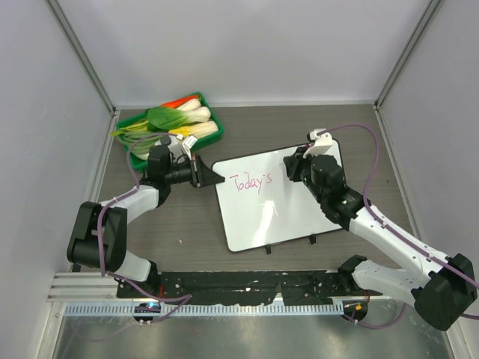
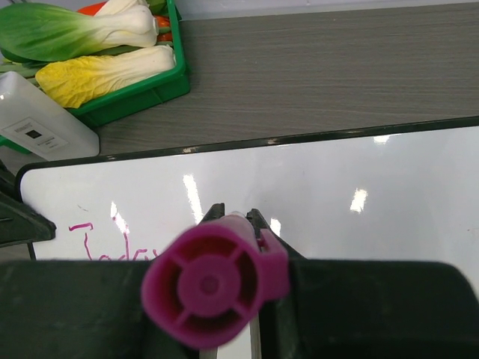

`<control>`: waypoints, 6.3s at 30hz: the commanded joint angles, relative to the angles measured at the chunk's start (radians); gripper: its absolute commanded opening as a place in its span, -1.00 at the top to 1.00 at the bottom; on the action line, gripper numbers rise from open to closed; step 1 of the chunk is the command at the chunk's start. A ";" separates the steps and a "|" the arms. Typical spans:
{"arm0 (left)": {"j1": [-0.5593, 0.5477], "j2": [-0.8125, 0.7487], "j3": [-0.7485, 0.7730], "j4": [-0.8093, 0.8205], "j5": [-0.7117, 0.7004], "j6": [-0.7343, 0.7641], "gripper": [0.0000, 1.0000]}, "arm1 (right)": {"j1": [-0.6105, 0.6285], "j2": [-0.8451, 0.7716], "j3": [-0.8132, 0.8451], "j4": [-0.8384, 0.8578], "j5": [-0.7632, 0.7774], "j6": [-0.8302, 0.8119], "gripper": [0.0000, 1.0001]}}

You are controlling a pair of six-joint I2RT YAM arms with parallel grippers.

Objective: Write a sentence on the whiteboard

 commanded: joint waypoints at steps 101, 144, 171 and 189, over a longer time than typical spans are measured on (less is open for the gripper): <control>-0.030 0.021 -0.002 -0.079 -0.057 0.161 1.00 | -0.011 0.011 0.000 -0.068 0.067 0.018 0.98; -0.032 0.013 0.000 -0.093 -0.058 0.167 1.00 | -0.016 -0.042 -0.058 -0.085 0.015 0.054 0.97; -0.035 0.009 0.000 -0.100 -0.060 0.173 1.00 | -0.016 0.001 -0.003 -0.044 0.107 0.034 0.98; -0.036 0.010 0.002 -0.103 -0.060 0.175 1.00 | -0.016 -0.017 -0.050 -0.114 0.050 0.046 0.97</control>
